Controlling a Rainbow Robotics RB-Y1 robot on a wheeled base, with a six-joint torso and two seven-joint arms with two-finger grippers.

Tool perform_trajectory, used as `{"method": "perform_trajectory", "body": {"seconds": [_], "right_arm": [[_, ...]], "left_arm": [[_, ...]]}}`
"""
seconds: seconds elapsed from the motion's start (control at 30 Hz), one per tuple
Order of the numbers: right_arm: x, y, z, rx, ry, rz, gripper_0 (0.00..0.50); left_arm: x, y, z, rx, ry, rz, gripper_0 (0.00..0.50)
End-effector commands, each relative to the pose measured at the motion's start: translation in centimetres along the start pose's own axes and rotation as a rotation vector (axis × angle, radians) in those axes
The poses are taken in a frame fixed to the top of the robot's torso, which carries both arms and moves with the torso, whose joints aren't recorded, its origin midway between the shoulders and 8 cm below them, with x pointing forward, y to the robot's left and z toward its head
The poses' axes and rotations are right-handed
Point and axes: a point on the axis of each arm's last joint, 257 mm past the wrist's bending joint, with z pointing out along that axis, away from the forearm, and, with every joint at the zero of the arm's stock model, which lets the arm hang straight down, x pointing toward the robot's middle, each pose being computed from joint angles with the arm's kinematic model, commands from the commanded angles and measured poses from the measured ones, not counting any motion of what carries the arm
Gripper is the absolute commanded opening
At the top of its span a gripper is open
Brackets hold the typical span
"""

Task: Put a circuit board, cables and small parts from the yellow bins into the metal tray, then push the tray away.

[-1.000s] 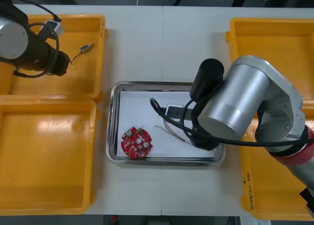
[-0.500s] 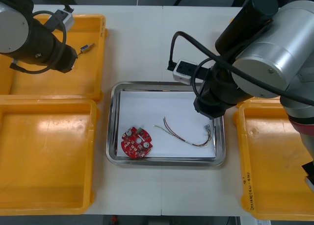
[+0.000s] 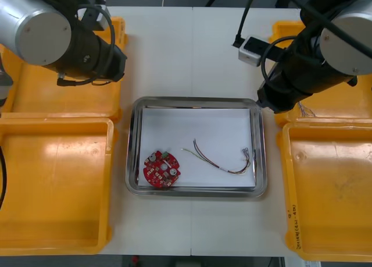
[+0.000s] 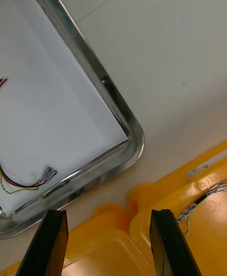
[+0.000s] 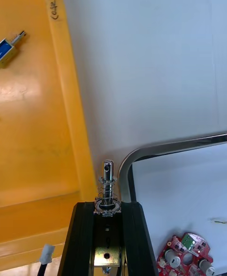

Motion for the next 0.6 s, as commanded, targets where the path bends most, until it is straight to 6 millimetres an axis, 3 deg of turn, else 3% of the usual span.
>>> {"method": "perform_trajectory", "body": {"seconds": [0.03, 0.37, 0.6], "right_arm": [[-0.4, -5.3, -3.2, 0.075, -0.034, 0.124, 0.500], [0.8, -11.6, -4.4, 0.140, -0.002, 0.316, 0.500], [1.8, -14.6, -5.0, 0.188, 0.024, 0.415, 0.500]], "left_arm": [[-1.1, -4.8, -0.3, 0.021, -0.059, 0.031, 0.002], [3.0, -7.4, 2.9, -0.009, 0.022, 0.084, 0.005], [4.3, -8.0, 5.7, -0.017, 0.051, 0.067, 0.003]]}}
